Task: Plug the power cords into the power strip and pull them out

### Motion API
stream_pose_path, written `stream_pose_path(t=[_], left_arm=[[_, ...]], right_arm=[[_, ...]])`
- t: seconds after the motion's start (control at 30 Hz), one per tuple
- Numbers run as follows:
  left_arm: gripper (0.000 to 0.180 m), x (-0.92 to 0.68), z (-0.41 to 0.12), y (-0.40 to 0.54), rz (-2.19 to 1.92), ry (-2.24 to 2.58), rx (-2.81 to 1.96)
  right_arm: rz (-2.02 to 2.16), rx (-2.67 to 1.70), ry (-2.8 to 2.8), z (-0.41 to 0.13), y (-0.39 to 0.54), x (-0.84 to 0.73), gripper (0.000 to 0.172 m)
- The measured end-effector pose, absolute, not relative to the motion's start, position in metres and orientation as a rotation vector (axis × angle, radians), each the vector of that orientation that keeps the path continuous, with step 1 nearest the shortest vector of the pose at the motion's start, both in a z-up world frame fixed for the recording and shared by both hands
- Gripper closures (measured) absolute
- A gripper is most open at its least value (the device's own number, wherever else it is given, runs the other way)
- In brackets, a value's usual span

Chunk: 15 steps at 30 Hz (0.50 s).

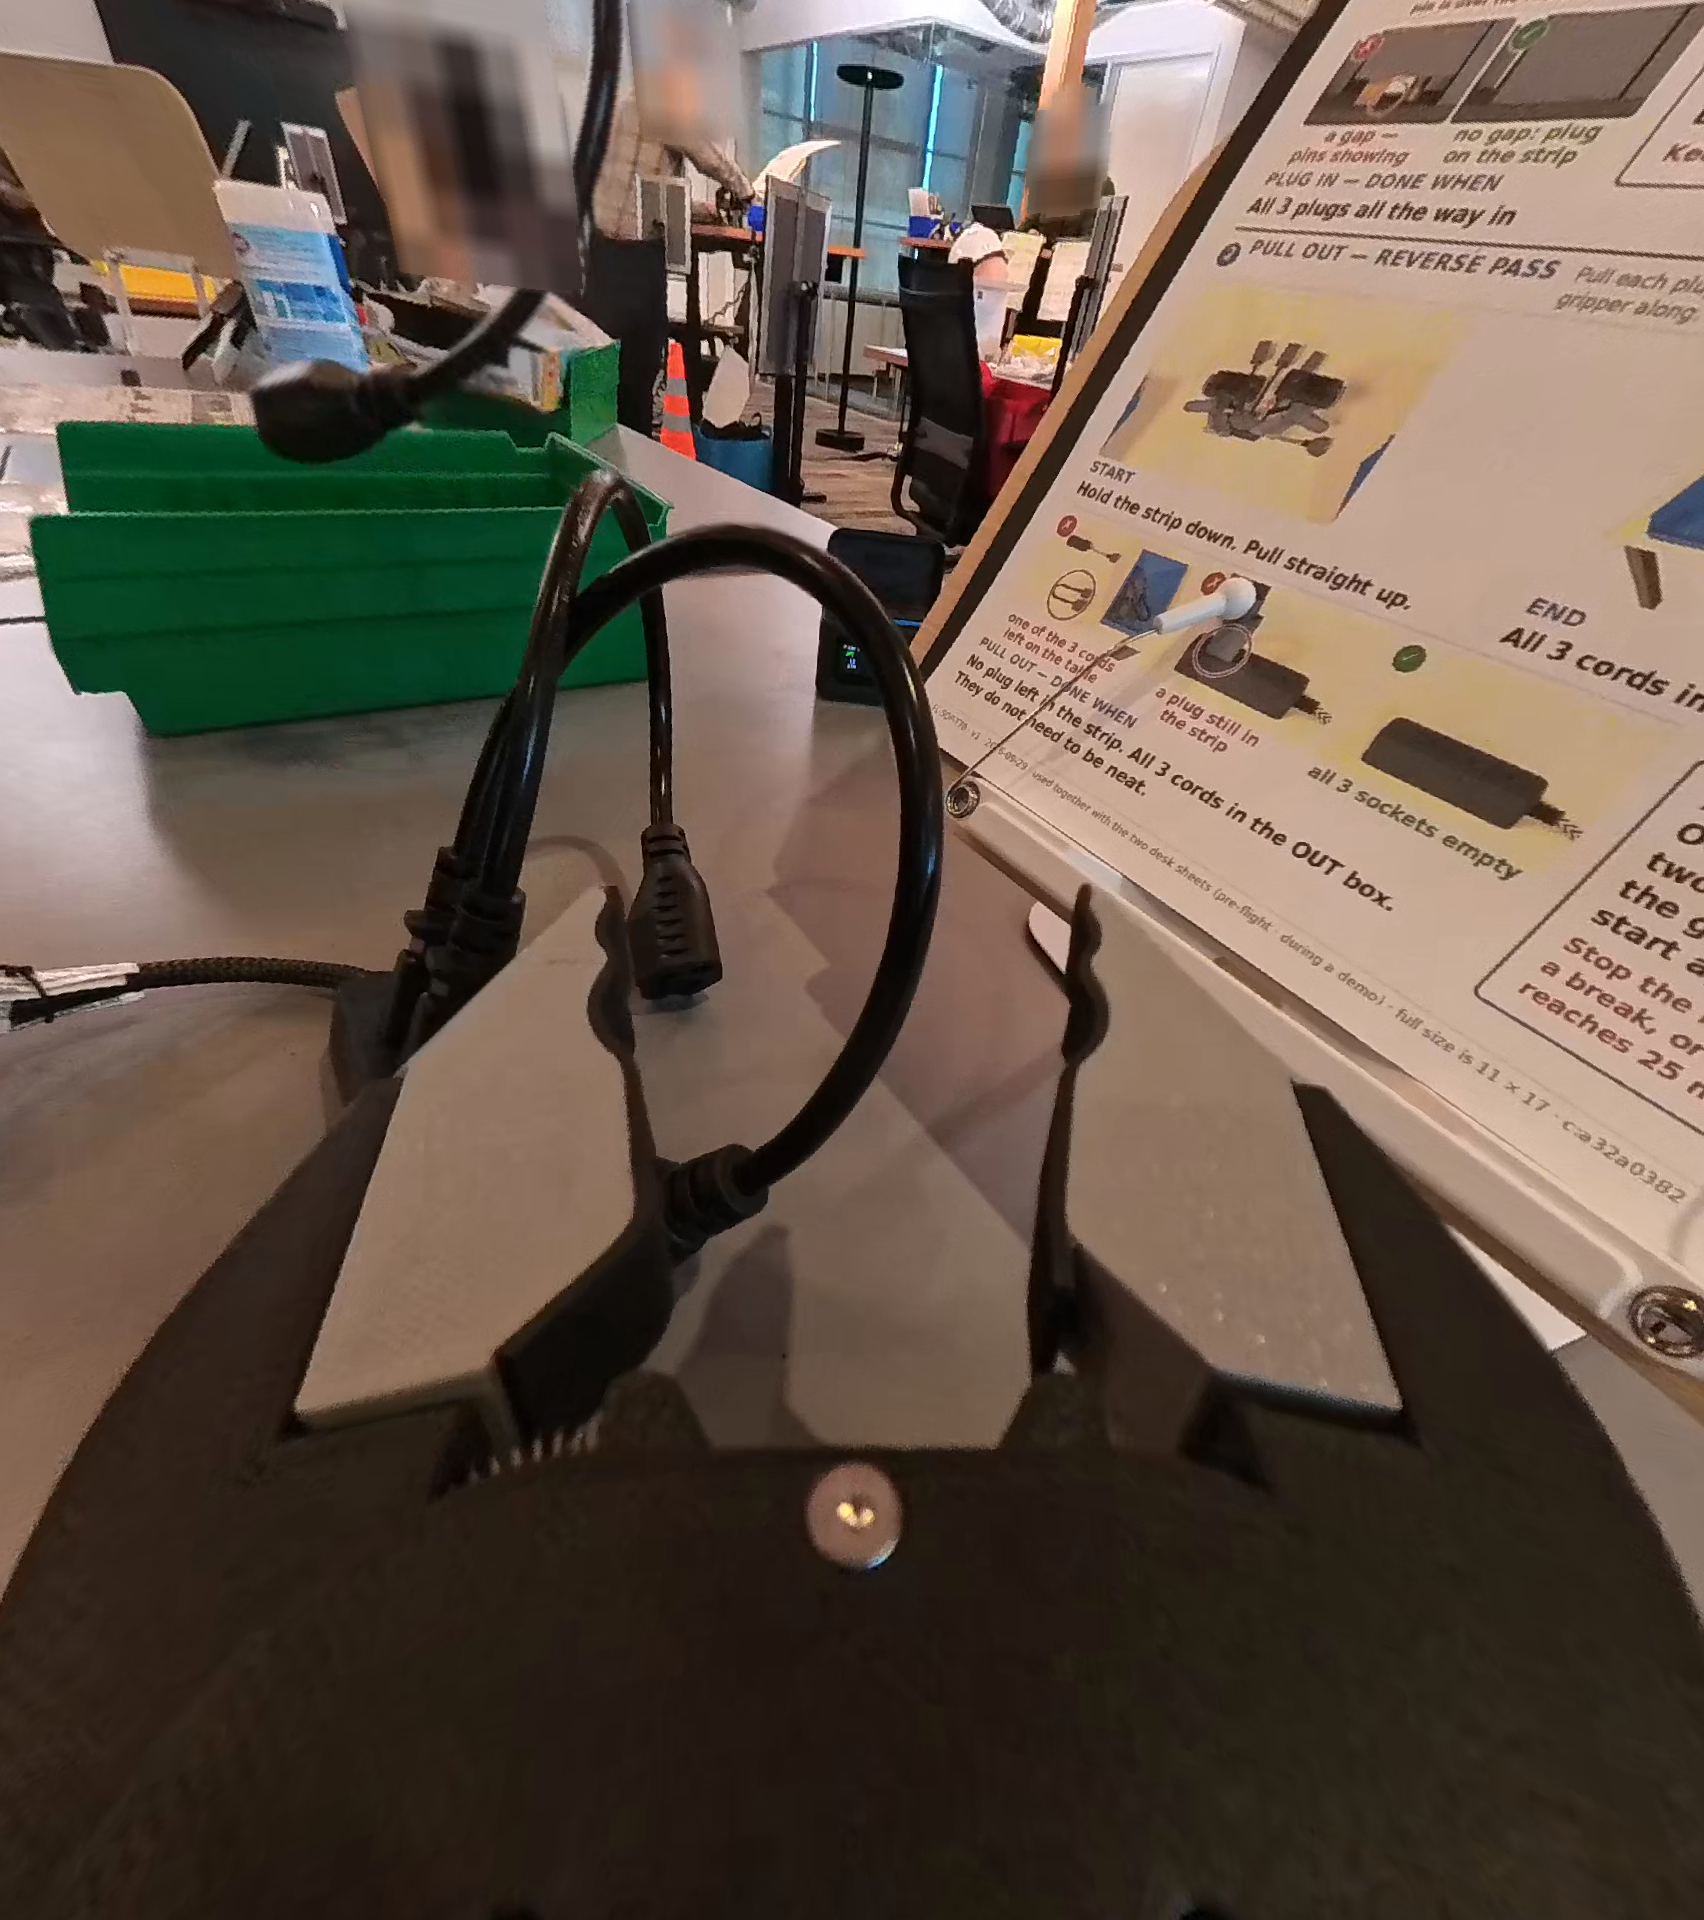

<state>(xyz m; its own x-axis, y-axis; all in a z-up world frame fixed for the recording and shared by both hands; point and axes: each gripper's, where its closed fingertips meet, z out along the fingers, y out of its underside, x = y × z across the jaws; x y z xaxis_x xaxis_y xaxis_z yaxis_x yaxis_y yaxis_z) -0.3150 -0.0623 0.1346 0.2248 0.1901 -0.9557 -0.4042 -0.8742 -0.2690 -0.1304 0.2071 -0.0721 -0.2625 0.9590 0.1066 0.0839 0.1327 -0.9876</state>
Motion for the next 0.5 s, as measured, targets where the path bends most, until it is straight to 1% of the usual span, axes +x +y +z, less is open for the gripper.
stream_pose_path(t=[0.1,0.17,0.27,0.37,0.5], left_arm=[[0.168,-0.279,0.155,-0.037,1.615,0.248,-1.945],[0.168,-0.25,0.157,-0.014,1.456,0.276,-1.907],[0.168,-0.206,0.144,0.024,1.189,0.348,-1.834],[0.168,-0.175,0.123,0.052,1.146,0.469,-1.706],[0.168,-0.141,0.089,0.08,1.026,0.57,-1.534]], right_arm=[[1.289,-1.026,-1.53,-0.064,0.203,-0.127,0.091],[1.378,-0.948,-1.546,-0.053,0.19,-0.119,0.094],[1.577,-0.794,-1.516,-0.023,0.171,-0.099,0.098],[1.718,-0.682,-1.479,0.004,0.164,-0.079,0.102],[1.745,-0.675,-1.45,0.018,0.176,-0.069,0.099]])
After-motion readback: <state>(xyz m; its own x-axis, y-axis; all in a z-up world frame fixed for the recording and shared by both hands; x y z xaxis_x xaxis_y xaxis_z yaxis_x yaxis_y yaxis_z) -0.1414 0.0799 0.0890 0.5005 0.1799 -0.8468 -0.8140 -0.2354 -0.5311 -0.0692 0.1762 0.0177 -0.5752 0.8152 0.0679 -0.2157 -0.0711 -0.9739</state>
